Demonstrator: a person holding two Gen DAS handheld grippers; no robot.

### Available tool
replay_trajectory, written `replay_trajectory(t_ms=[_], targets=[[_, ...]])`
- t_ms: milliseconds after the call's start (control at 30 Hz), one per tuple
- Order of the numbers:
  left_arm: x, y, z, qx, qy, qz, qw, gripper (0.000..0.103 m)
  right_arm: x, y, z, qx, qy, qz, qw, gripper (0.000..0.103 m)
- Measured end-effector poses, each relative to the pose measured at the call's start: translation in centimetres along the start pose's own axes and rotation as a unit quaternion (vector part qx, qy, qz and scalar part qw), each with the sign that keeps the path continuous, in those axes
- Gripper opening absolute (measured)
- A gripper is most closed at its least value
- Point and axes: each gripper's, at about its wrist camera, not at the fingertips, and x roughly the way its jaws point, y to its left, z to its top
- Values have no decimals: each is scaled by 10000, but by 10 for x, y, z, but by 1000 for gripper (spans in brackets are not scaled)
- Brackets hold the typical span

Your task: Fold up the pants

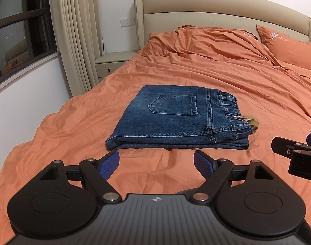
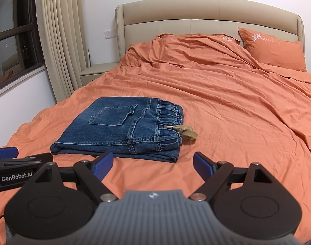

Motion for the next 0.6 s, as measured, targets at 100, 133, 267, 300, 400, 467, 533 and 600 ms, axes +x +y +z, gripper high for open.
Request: replay_trajectory(t_ms=[100,133,267,300,400,467,533,600], targets=[[0,1,1,-11,1,12,10000,96,0,0,0,-8,-4,-3,10000,82],[-1,1,1,-26,-4,25,10000,96,0,0,0,-14,-8,-4,10000,82],[-2,3,2,-59,-8,4,10000,96,-2,1,0,-36,-25,-1,10000,82],[-2,4,2,-80,-5,-13,10000,96,-2,2,0,-41,-30,0,10000,82],[-4,4,2,-122,-5,-51,9999,96,-3,3,-1,-57,-41,4,10000,82],[-5,3,2,-75,-28,-21,10000,96,-4,3,-1,-64,-50,11,10000,82],[-5,1,2,-37,-50,-6,10000,96,-5,3,0,-79,-55,16,10000,82],[-6,0,2,-30,-57,-10,10000,96,-6,4,0,-83,-63,18,9999,82]])
